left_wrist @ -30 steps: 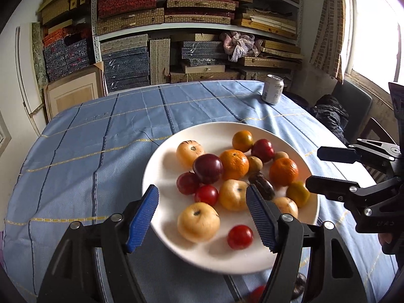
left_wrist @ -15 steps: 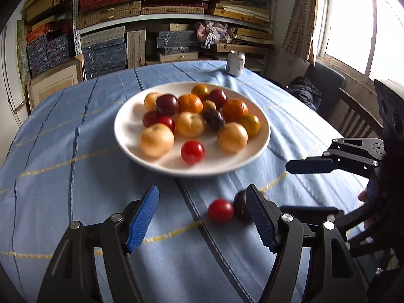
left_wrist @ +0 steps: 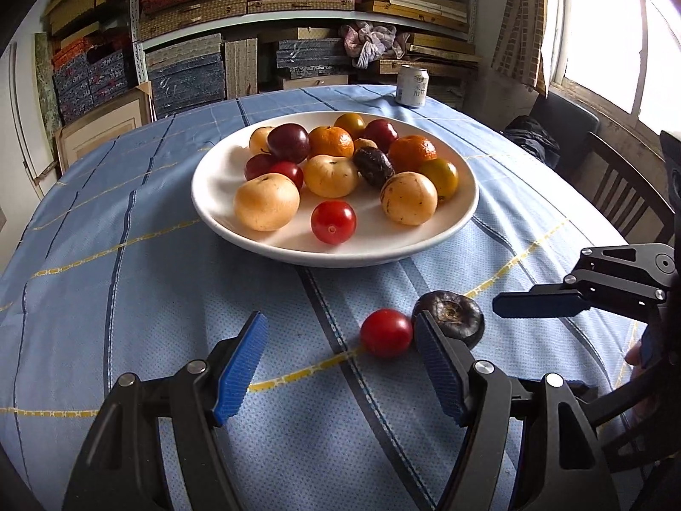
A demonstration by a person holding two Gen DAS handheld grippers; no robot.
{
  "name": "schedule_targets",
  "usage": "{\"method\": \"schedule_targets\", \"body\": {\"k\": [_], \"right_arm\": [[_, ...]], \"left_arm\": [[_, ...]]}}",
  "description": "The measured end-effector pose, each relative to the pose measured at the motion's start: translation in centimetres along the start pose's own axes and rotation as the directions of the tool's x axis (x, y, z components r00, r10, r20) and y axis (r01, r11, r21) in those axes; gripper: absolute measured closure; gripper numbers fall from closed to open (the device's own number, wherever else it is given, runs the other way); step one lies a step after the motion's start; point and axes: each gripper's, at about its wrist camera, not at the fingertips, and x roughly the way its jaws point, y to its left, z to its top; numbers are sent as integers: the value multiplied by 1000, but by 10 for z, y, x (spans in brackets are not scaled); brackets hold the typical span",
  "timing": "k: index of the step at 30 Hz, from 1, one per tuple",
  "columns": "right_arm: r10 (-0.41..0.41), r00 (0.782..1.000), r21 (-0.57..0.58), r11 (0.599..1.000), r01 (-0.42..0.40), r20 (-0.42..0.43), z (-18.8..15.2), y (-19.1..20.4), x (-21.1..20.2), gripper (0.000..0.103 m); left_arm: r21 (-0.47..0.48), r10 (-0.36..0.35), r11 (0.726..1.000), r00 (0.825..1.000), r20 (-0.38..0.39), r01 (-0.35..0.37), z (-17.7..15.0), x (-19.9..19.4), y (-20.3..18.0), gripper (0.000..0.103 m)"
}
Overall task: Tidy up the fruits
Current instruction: 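Grasp a red tomato with the left tool while the right tool grasps a dark brown fruit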
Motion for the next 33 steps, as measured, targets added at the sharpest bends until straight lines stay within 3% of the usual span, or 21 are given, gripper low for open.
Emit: {"method": "schedule_targets", "body": {"k": [9, 15, 33], "right_arm": [[0, 1000, -1, 1000, 0, -3, 0, -1, 2, 57], [-4, 1000, -10, 1000, 3, -10, 2, 0, 4, 57], [-13, 1000, -9, 1000, 13, -21, 6, -3, 9, 63]], "left_arm": [[-14, -17, 1000, 1000, -21, 17, 2, 9, 3, 29], [-22, 22, 999, 998, -66, -24, 1, 17, 6, 32], [-65, 26, 997, 997, -68, -30, -1, 16, 14, 32]]}}
